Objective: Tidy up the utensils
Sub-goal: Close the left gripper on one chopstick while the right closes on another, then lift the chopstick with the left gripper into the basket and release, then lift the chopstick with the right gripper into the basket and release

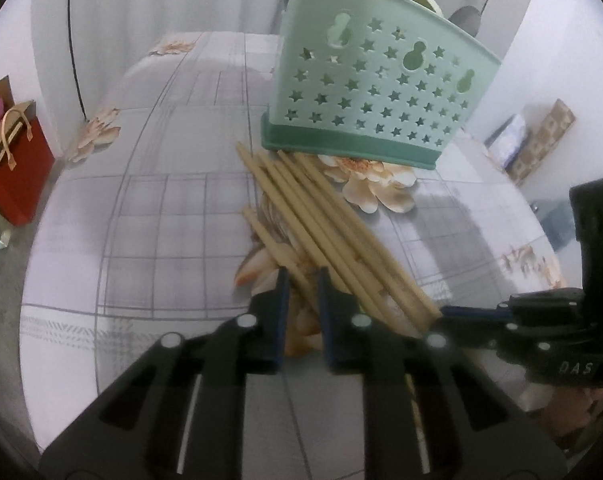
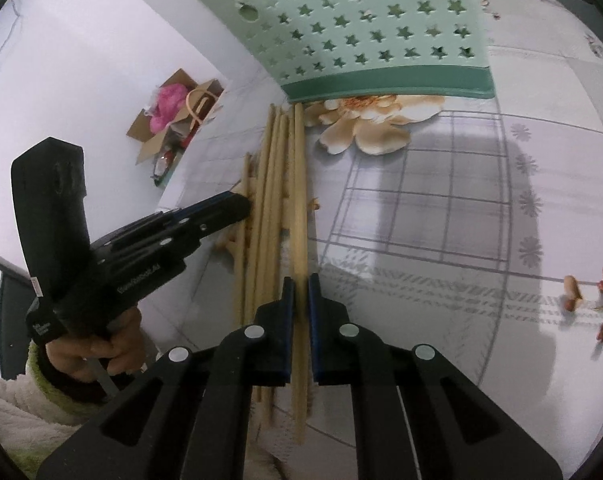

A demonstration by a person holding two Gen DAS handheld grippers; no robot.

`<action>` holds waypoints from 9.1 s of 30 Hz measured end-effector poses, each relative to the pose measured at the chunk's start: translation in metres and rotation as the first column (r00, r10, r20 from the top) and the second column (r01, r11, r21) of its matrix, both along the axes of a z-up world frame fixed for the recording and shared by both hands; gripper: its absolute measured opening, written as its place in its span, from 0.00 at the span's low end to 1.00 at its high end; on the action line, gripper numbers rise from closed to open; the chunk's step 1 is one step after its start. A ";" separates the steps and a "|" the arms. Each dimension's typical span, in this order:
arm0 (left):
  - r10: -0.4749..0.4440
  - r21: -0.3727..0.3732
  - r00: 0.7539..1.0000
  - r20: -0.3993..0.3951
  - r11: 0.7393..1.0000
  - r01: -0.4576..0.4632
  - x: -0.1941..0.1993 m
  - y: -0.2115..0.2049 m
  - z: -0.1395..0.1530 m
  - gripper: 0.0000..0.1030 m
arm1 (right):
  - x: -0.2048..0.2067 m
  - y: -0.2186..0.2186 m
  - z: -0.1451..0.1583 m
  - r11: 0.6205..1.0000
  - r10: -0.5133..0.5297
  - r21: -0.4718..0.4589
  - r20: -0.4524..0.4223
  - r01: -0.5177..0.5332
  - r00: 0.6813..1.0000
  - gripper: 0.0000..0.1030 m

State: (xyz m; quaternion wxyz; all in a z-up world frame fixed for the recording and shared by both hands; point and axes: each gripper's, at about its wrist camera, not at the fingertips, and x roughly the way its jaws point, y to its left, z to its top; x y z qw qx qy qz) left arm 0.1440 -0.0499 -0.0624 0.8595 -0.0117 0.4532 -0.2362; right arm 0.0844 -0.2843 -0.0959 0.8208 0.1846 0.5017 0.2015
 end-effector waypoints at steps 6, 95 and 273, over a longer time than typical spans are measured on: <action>-0.014 0.012 1.000 0.011 1.000 0.014 0.001 -0.001 0.000 0.12 | -0.007 -0.013 0.002 0.999 -0.030 -0.027 0.005 0.030 1.000 0.07; 0.008 0.260 1.000 0.027 0.965 -0.015 -0.008 -0.005 0.009 0.15 | 0.023 -0.001 0.021 0.941 0.013 -0.337 0.111 0.025 0.994 0.06; 0.082 -0.037 0.993 0.087 0.996 -0.079 -0.031 0.006 0.010 0.58 | 0.012 -0.021 0.241 0.923 -0.115 -0.174 0.727 0.343 0.677 0.06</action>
